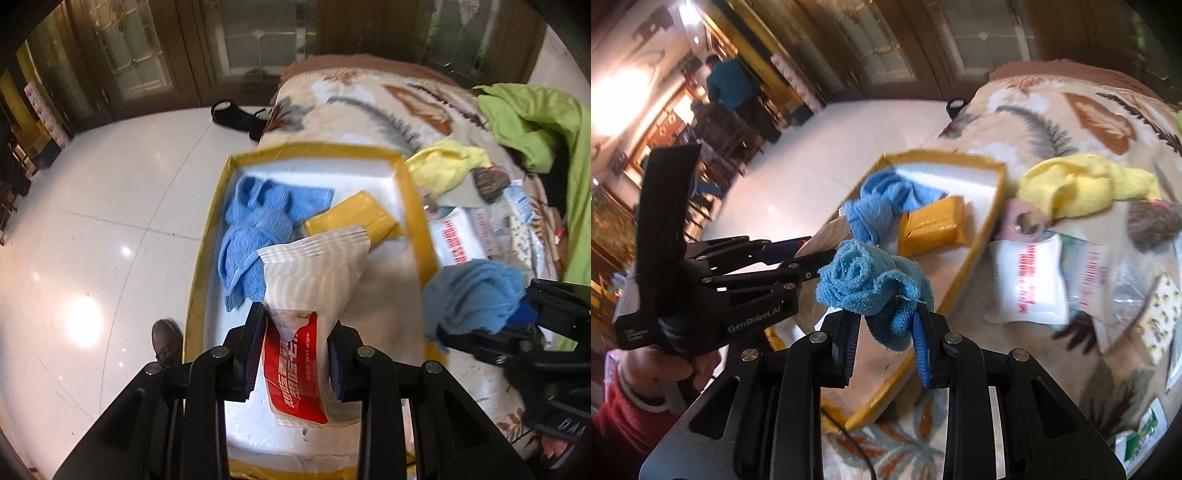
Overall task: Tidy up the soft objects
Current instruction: 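Carry the white packet and small blue towel into the box and release both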
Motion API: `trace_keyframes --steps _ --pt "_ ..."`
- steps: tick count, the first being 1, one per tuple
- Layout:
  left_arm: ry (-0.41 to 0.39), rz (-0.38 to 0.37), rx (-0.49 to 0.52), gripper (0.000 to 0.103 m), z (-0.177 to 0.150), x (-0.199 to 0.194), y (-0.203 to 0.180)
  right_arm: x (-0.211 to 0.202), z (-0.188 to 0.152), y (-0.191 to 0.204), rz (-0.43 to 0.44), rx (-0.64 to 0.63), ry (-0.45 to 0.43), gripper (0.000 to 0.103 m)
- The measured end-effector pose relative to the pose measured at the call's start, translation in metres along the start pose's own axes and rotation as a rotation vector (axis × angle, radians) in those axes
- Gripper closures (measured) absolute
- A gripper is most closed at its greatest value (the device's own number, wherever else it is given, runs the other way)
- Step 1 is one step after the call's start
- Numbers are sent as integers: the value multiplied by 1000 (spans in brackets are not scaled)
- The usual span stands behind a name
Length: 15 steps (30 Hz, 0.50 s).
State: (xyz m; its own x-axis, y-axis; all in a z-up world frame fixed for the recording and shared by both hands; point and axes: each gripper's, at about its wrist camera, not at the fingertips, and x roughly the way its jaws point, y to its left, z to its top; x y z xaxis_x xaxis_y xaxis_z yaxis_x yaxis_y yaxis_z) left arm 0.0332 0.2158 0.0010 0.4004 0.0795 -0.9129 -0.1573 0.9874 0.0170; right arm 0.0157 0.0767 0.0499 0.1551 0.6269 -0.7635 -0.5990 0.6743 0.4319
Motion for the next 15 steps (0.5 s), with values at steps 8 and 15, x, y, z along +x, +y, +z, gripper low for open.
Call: trace_keyframes --steps 8,15 --pt "-11 2 -47 54 0 19 9 43 4 2 -94 -30 40 76" --pt "10 1 -85 34 -2 28 10 48 0 -1 -138 -61 34 68"
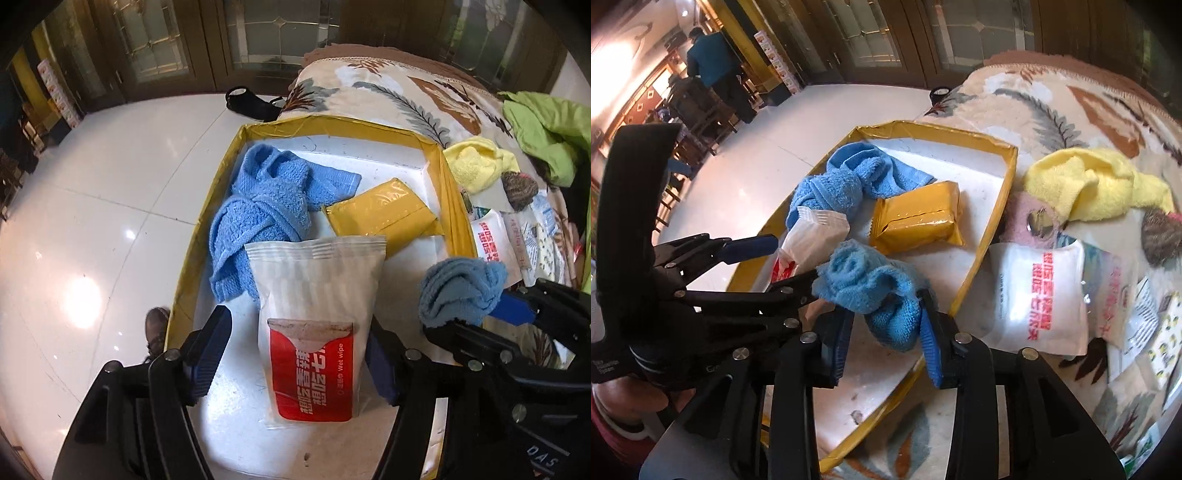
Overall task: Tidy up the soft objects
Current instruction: 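Carry the white packet and small blue towel into the box and release both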
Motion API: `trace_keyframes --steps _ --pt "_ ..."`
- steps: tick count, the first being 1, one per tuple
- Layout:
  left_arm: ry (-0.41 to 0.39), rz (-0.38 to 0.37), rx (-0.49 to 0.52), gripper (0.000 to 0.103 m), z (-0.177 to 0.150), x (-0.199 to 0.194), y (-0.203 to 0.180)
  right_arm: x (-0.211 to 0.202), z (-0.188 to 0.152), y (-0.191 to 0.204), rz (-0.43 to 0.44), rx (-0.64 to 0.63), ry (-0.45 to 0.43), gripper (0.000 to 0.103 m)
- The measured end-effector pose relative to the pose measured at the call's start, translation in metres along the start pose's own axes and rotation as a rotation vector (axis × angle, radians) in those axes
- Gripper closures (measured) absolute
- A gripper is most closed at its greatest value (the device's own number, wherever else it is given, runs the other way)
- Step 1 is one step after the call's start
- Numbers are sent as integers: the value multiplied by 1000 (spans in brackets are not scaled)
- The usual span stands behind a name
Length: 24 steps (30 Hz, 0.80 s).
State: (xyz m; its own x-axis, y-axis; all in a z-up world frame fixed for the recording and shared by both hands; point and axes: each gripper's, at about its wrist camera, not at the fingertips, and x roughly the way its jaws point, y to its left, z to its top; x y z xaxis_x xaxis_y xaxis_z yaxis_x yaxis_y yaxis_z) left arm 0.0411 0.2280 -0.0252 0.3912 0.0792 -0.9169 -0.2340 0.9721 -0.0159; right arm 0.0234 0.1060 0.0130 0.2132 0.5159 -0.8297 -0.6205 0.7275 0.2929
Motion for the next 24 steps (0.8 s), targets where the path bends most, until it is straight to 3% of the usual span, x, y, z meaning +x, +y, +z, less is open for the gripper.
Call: trace_keyframes --steps 4,6,12,18,24 --pt "-35 11 -31 34 4 -17 6 -4 1 2 5 -22 -3 63" --pt "-67 1 -40 33 7 -32 10 -10 1 5 22 -34 -26 56" --pt "-98 -13 -21 33 7 -53 4 -45 -2 -10 68 36 -98 55" --pt "-101 -99 18 33 2 -60 -30 -115 -32 -67 62 177 -226 54" --pt "-93 -130 97 33 -3 -57 -76 -154 -81 -131 18 359 -272 50"
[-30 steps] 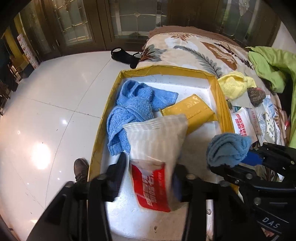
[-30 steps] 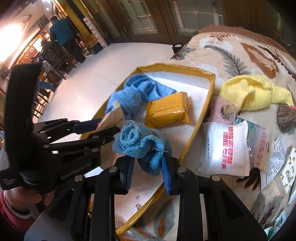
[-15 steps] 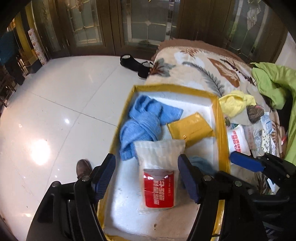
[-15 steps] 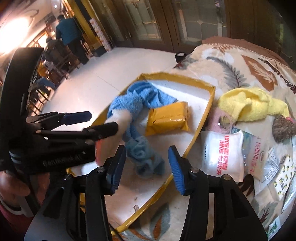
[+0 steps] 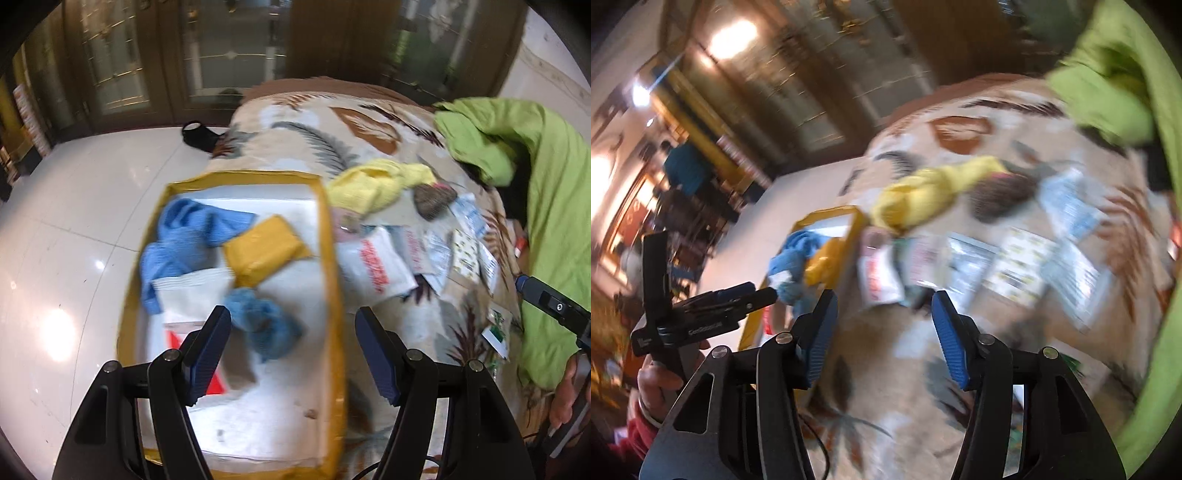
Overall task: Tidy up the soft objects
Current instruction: 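Carry the white packet and small blue towel into the box and release both, then grasp the white red-lettered packet with the left tool while the right tool grasps the green sachet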
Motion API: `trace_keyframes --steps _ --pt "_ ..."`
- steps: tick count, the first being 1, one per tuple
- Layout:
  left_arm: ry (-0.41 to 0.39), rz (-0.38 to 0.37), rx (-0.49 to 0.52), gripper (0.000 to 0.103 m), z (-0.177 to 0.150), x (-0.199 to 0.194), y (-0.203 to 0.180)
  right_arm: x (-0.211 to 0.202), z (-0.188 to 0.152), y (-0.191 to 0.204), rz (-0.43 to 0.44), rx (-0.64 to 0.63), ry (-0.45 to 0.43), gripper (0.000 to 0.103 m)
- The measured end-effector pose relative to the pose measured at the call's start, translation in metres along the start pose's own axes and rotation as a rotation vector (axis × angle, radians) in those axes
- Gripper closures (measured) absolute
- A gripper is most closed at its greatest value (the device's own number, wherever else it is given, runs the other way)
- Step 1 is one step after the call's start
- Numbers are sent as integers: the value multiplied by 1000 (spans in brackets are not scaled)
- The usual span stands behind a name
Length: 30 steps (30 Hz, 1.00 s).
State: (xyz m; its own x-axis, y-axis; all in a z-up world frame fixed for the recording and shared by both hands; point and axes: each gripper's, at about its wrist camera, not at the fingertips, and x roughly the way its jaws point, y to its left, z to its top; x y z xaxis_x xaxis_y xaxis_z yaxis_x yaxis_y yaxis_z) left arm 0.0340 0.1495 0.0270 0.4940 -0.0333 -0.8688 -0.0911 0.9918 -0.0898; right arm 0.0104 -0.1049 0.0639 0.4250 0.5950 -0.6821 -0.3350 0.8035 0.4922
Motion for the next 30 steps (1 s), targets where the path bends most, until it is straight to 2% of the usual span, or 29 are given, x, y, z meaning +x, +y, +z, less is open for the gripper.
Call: trace_keyframes --steps 4,13,16,20,26,30 --pt "12 -18 6 33 0 6 -19 -8 -11 -22 -22 49 -4 50" --pt "80 -69 -104 33 22 32 -50 -12 -23 -41 -19 98 8 50" --pt "120 -55 -142 33 28 46 -56 -16 -23 -39 -10 92 -1 50" --pt "123 -22 -162 33 32 59 -63 -18 -24 -45 -4 105 -1 50" --pt "144 -45 -218 33 37 80 -65 -12 -27 -61 -9 155 17 50" --pt "144 -24 -243 33 40 89 -62 -10 -28 -62 -11 149 24 50"
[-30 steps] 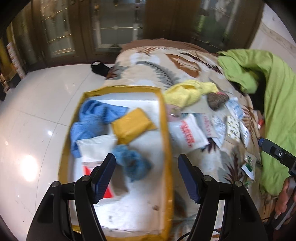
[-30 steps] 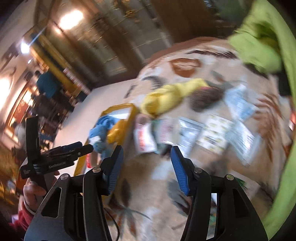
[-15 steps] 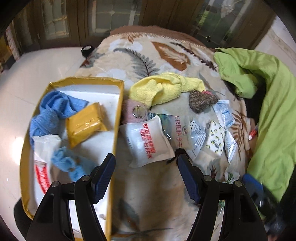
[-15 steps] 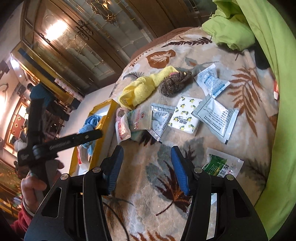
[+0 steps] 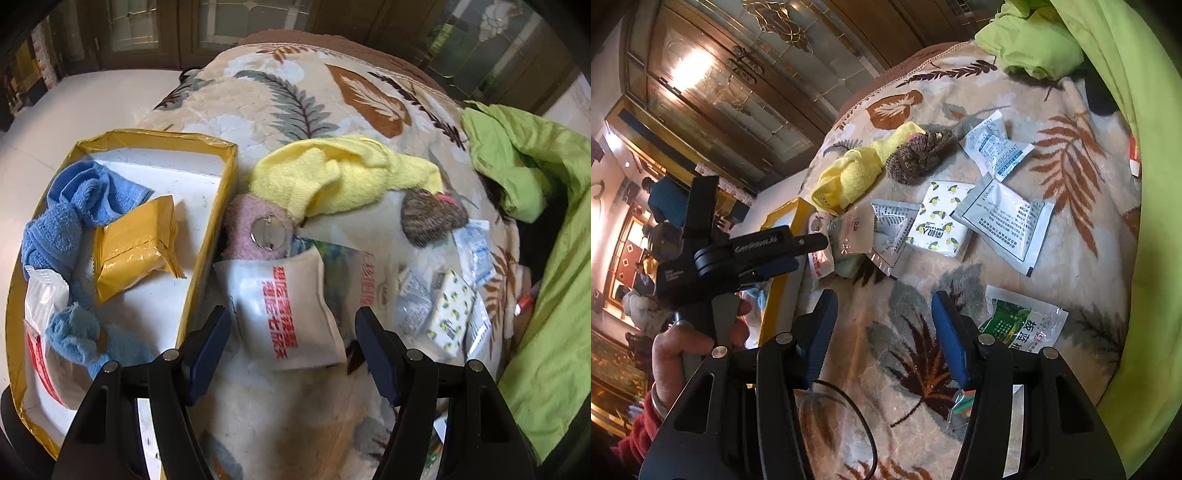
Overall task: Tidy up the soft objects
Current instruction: 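Grasp the white red-lettered packet with the left tool while the right tool grasps the green sachet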
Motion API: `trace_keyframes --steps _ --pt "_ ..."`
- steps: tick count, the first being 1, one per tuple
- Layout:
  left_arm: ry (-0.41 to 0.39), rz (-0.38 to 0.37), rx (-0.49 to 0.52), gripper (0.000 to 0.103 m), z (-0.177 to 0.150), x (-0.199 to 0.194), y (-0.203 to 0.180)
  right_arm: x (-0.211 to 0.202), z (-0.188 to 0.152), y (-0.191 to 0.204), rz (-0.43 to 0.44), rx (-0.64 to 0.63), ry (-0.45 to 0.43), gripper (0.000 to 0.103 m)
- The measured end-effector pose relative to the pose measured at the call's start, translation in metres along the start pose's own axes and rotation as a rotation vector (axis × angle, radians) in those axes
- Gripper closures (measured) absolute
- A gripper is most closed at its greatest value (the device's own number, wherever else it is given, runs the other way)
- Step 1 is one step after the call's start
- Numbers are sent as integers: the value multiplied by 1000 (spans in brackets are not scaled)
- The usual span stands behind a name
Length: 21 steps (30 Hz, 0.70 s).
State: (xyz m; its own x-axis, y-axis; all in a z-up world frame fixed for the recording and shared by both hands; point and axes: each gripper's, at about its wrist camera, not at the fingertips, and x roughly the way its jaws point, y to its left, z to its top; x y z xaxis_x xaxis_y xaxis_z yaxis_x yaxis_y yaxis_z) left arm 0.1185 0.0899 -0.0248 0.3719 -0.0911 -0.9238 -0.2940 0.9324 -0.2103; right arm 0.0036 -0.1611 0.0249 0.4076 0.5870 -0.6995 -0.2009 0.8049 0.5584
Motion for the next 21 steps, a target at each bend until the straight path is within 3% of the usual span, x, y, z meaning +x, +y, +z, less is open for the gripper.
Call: trace_keyframes --steps 8,12,18,21 --pt "7 33 -2 33 2 13 -2 -1 2 -15 -23 44 -3 50" --pt "1 26 -24 22 8 19 -6 -4 4 -28 -36 87 -16 50" --pt "-14 87 8 21 7 23 -14 -4 4 -37 -55 116 -5 50" --pt "-6 83 -5 22 7 23 -12 -4 5 -40 -52 132 3 50"
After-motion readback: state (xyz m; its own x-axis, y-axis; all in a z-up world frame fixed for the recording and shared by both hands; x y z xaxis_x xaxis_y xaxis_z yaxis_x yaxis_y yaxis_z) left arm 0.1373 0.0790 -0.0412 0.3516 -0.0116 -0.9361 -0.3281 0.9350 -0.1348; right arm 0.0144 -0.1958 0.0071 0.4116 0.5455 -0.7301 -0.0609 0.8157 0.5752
